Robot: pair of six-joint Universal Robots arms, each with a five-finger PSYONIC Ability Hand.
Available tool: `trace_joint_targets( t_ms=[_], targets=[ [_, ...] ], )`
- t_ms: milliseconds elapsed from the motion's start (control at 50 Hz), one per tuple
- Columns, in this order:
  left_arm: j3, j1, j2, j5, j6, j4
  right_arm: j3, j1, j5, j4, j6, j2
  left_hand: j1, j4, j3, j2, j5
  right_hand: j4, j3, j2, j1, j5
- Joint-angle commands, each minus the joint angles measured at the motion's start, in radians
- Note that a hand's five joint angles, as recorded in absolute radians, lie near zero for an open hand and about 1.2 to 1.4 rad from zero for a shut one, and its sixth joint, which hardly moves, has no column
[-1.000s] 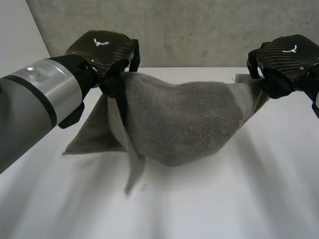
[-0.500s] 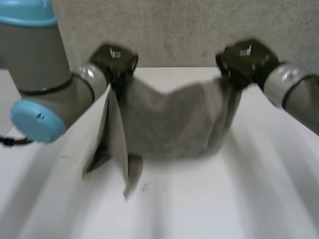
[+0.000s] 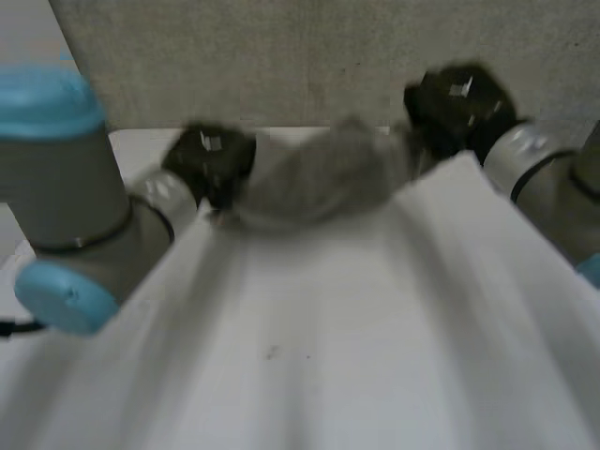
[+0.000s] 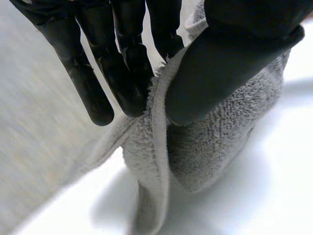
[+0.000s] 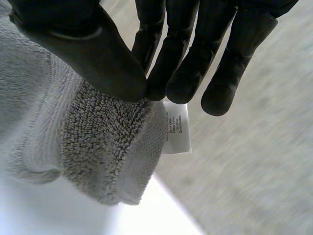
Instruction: Fold the towel.
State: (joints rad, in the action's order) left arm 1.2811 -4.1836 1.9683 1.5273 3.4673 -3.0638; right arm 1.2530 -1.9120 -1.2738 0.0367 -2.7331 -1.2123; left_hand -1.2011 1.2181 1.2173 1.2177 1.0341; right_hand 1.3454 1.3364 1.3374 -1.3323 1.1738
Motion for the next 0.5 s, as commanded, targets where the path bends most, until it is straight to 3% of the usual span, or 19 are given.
trace_joint_targets(
  t_ms=[20,120,340,500],
  targets=[
    [0.207,0.042,0.024,0.001,0.003,-0.052,0.121,0.002,0.004,-0.067,0.164,0.076,-0.195,0.178,0.179,0.179,0.188,0.051,0.06,0.059,-0.064,0.048],
    [0.299,0.071,0.015,0.002,0.003,-0.102,0.218,0.004,0.004,-0.077,0.242,0.071,-0.195,0.178,0.179,0.179,0.188,0.051,0.06,0.059,-0.064,0.048],
    [0.334,0.143,-0.014,-0.001,-0.004,-0.105,0.315,0.084,0.024,-0.12,0.268,-0.026,-0.195,0.178,0.179,0.179,0.188,0.051,0.06,0.059,-0.064,0.048],
    [0.343,0.227,-0.019,0.002,-0.002,-0.098,0.37,0.143,0.042,-0.244,0.426,-0.072,-0.195,0.178,0.179,0.179,0.188,0.051,0.06,0.059,-0.064,0.048]
  ],
)
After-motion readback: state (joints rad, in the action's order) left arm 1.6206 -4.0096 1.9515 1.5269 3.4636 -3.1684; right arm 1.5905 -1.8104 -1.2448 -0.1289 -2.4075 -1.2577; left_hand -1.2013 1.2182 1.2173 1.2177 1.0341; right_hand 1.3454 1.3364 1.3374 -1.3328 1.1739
